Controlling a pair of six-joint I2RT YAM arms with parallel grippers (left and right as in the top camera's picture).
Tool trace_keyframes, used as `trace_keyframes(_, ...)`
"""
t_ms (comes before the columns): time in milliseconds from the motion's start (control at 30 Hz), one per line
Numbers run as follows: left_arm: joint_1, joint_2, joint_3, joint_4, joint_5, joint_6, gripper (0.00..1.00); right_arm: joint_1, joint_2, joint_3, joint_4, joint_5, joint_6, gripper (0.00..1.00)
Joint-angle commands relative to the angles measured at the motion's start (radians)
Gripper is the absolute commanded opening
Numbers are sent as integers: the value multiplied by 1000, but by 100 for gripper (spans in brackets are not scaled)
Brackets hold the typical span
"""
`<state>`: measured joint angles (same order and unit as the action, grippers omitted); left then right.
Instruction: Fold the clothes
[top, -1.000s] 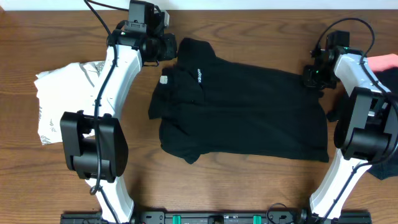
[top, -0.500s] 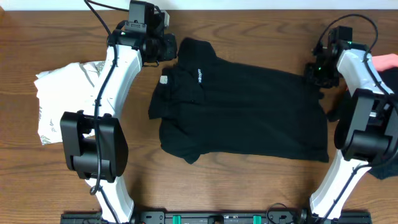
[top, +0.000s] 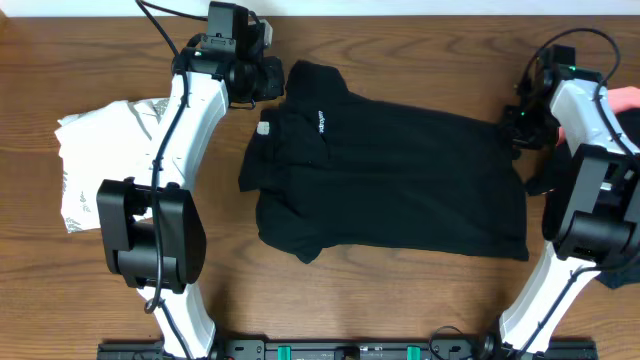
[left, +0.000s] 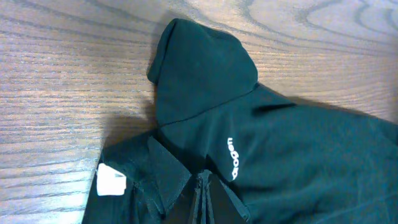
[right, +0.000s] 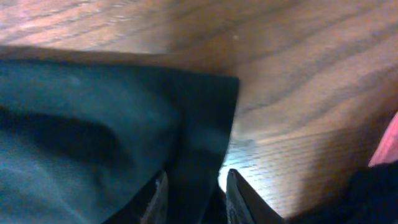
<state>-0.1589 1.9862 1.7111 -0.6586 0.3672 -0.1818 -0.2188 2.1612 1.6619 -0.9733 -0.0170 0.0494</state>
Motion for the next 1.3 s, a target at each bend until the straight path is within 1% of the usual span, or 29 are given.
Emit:
trace_keyframes(0, 4, 6, -5, -10, -1, 17, 6, -6, -29, 17, -7, -40, 23, 29)
trace_keyframes(333, 4, 6, -5, -18, -1, 17, 6, 23, -29, 4, -36, -66, 21, 27)
trace_keyframes(400, 4, 6, -5, -18, -1, 17, 6, 24, -29, -4, -39, -67, 25, 20)
trace_keyframes(467, 4, 6, -5, -18, -1, 17, 6, 24, -29, -8, -36, -67, 24, 1)
trace_keyframes(567, 4, 6, -5, -18, -1, 17, 6, 24, -29, -8, -10, -69, 24, 1)
trace_keyframes(700, 4, 6, -5, -18, -1, 17, 6, 24, -29, -8, 113, -122, 24, 1)
trace_keyframes(833, 4, 6, -5, -18, -1, 17, 6, 19, -29, 0, 342, -259, 32, 1)
trace_keyframes(900, 4, 6, -5, -18, -1, 17, 6, 14, -29, 0, 449, -273, 95, 1)
trace_keyframes(1000, 4, 6, -5, -18, -1, 17, 6, 5, -29, 0, 562, -270, 196, 1)
trace_keyframes(1067, 4, 6, -5, -18, -1, 17, 6, 5, -28, 0, 597, -251, 232, 12)
trace_keyframes(1100, 4, 6, -5, -18, -1, 17, 6, 7, -28, 0, 600, -241, 235, 22)
trace_keyframes(1167, 4, 6, -5, -18, -2, 18, 6, 10, -28, 0, 583, -233, 232, 24)
trace_keyframes(1200, 4, 6, -5, -18, -2, 18, 6, 10, -28, 0, 564, -233, 215, 27)
trace_keyframes(1267, 4, 6, -5, -18, -2, 18, 6, 9, -28, 0, 520, -213, 185, 37)
